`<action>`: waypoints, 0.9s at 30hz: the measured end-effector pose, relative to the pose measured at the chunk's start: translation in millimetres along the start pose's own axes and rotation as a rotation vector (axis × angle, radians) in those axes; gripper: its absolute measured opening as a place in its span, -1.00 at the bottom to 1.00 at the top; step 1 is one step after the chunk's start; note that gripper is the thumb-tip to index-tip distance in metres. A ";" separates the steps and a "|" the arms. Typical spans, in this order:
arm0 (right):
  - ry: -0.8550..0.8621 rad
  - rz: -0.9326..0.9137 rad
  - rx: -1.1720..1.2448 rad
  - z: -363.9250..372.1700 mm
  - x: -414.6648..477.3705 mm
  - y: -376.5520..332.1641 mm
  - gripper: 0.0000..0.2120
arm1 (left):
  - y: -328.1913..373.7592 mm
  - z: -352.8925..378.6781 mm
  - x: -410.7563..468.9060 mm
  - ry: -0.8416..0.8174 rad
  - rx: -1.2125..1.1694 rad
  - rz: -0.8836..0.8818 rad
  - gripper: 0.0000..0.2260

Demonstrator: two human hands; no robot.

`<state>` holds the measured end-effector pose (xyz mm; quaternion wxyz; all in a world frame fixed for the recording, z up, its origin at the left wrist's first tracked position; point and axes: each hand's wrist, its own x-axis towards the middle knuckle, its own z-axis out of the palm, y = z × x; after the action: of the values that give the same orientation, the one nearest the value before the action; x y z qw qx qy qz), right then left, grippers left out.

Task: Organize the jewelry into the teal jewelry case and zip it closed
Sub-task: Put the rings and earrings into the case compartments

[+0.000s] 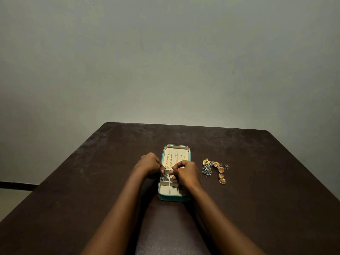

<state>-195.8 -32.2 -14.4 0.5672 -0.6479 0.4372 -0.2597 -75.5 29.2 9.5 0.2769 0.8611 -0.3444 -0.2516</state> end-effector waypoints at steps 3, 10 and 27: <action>-0.003 -0.003 0.002 -0.2 -0.8 -2.8 -0.78 | 2.3 -2.0 -1.7 -0.066 0.003 -0.011 -0.90; -0.013 -0.004 -0.002 -0.3 -1.5 -2.3 -0.76 | -0.4 9.2 2.3 0.017 0.099 -0.062 -0.84; -0.037 0.004 0.010 -3.3 -2.3 -2.9 -0.76 | 12.6 24.0 5.3 0.039 0.536 0.065 -0.63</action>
<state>-198.8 -32.0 -10.6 0.5787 -0.6490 0.4266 -0.2488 -92.8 10.3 -0.9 0.0537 0.8969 -0.4206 -0.1257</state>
